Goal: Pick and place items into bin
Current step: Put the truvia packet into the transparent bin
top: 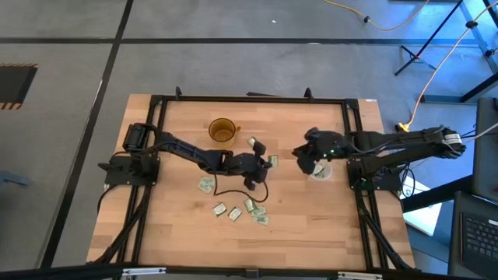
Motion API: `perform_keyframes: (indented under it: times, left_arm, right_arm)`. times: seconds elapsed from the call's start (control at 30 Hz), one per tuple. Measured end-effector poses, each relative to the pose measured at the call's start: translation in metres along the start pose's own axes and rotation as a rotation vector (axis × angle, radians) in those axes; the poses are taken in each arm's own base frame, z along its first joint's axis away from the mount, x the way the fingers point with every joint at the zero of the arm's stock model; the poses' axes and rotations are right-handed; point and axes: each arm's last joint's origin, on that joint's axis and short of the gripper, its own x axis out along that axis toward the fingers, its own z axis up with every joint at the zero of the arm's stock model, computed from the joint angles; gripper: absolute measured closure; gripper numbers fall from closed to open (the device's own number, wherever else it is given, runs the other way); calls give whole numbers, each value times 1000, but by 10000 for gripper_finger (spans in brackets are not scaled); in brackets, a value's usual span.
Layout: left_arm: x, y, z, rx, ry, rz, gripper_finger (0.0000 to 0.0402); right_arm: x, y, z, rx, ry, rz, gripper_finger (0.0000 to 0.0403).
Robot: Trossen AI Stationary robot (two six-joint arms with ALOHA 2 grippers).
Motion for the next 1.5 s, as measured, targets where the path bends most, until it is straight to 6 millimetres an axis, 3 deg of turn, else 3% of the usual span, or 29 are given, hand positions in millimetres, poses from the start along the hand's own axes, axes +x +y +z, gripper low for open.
perform_keyframes:
  times: [0.17, 0.5, 0.7, 1.03, 1.5]
  left_arm:
    - [-5, -6, 10, 168, 9, 55, 395]
    - [-15, -19, 25, 315, 8, 115, 395]
    - [-16, -18, 28, 336, 20, 162, 394]
    - [-18, -11, 36, 345, -36, 252, 394]
    - [-18, -10, 36, 343, -25, 260, 394]
  right_arm:
    - [17, 8, 2, 8, 50, 112, 282]
    - [31, 3, 7, 31, 44, 94, 152]
    - [32, 6, 10, 6, 29, 153, 131]
    - [36, 9, 11, 11, 26, 195, 145]
    - [35, 10, 11, 9, 43, 234, 300]
